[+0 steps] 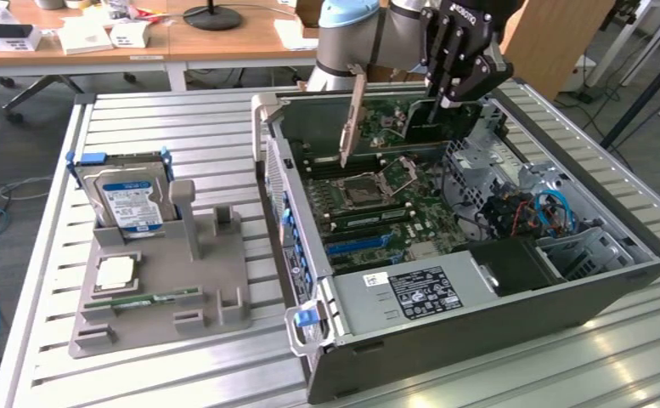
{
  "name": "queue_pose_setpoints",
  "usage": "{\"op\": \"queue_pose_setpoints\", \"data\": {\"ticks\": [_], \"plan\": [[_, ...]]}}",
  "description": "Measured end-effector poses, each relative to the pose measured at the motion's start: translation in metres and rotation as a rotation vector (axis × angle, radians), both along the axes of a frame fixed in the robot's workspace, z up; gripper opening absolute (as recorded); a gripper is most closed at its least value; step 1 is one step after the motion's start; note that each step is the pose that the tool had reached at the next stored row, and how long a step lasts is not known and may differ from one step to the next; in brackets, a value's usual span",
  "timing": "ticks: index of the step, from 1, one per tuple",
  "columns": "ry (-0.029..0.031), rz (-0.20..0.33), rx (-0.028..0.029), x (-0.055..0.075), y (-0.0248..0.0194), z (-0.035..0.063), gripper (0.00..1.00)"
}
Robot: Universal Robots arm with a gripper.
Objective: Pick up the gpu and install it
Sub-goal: 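Insert the gpu into the slot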
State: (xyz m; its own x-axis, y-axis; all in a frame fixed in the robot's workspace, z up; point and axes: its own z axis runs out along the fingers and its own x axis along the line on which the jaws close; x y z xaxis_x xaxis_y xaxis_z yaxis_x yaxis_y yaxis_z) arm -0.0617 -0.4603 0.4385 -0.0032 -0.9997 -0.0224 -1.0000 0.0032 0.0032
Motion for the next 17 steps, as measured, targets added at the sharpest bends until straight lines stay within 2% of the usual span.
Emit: {"op": "queue_pose_setpoints", "data": {"ticks": [4,17], "plan": [[-0.0001,0.0,0.0002,0.0,0.0,-0.0012,0.26],[-0.0001,0.0,0.0001,0.0,0.0,-0.0246,0.26]]}}
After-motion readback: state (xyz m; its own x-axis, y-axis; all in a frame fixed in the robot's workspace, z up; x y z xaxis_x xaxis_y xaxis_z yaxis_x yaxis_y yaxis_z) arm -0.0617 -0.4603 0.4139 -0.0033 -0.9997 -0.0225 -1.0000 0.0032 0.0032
